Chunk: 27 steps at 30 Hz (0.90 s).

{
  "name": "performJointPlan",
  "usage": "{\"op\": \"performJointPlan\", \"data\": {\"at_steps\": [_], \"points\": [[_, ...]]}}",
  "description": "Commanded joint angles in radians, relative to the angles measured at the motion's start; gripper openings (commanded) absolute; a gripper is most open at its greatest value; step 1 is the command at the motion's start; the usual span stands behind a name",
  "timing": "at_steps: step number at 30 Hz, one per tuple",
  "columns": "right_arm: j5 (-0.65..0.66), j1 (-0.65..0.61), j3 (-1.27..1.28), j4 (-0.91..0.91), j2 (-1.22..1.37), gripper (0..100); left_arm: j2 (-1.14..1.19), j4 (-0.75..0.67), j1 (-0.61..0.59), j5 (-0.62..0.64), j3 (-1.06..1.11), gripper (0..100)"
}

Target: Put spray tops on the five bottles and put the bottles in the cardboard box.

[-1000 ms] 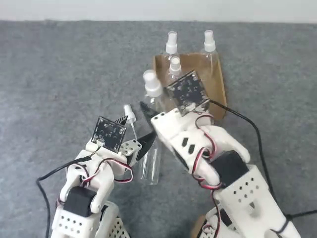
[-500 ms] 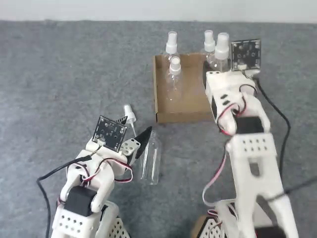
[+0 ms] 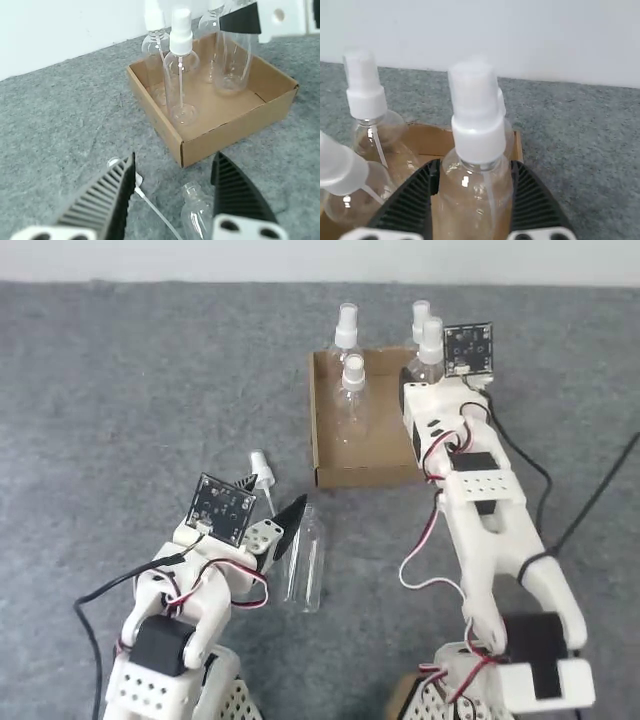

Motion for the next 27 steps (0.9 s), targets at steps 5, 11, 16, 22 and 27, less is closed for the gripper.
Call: {"op": "performJointPlan", "data": {"at_steps": [5,11,16,22,27], "points": [[-0.005,0.012,-0.072,-0.101,0.07,0.6,-0.018,-0.038,-0.002,-0.009,0.008,22],[0.077,0.013,-0.078,-0.104,0.104,0.6,-0.018,-0.038,-0.002,-0.009,0.008,22],[0.11,0.005,-0.078,-0.104,0.116,0.6,-0.018,-0.037,-0.002,-0.009,0.008,22],[0.087,0.012,-0.078,-0.105,0.142,0.6,-0.018,-0.035,-0.002,-0.009,0.008,22],[0.087,0.01,-0.078,-0.105,0.147,0.6,-0.018,-0.035,-0.002,-0.009,0.008,22]]}}
